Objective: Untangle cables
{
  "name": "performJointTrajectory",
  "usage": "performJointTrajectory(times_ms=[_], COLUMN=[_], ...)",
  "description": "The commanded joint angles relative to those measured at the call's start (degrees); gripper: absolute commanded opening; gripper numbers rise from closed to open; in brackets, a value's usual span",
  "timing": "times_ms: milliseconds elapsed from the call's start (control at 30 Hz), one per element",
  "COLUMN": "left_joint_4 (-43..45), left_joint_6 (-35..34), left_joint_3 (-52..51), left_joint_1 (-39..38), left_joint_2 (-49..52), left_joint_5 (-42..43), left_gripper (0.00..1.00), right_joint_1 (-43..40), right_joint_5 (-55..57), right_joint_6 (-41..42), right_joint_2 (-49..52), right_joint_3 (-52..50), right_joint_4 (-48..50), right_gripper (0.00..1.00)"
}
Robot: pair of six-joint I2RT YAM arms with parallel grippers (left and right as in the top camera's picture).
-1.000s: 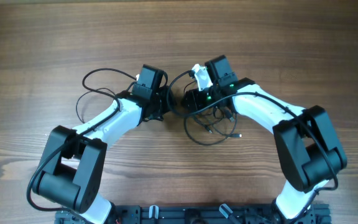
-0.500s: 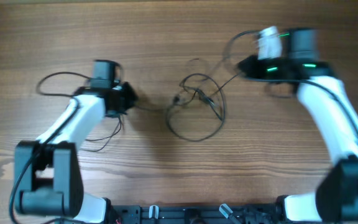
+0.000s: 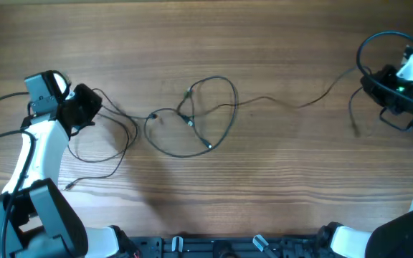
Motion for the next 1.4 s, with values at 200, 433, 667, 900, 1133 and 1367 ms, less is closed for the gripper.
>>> performJointTrajectory(times_ms=[200, 433, 667, 900, 1133, 1367], left_joint_4=[1.8, -0.8, -2.8, -2.8, -3.7, -3.7], left_joint_6=[4.5, 4.3, 4.3, 4.3, 4.3, 4.3], left_joint_3=[0.3, 0.3, 0.2, 0.2, 0.2, 0.2], left_joint_1=[-12.3, -19.9, -20.2, -20.3, -20.3, -20.3], left_joint_2=[-0.9, -0.7, 1.4, 3.0, 3.3, 3.3], left_joint_5=[10.3, -8.2, -8.8, -8.8, -8.8, -8.8], left_gripper=[0.04, 0.04, 0.04, 0.07, 0.09, 0.11], right_joint_1=[16.8, 31.4, 39.8, 47.9, 50.1, 50.1], right_joint_5=[-0.3, 1.9, 1.5, 7.1, 10.0, -5.5], right_joint_6=[-9.2, -3.8, 15.5, 22.5, 38.8, 40.9], right_joint_2=[0.9, 1.1, 5.3, 13.0, 16.3, 16.3], right_joint_3=[-2.1, -8.8, -17.1, -18.2, -18.2, -18.2], right_joint_4=[-0.7, 8.1, 25.8, 34.4, 31.7, 34.5], right_gripper=[0.07, 0.43, 0.79, 1.0, 1.0, 0.95])
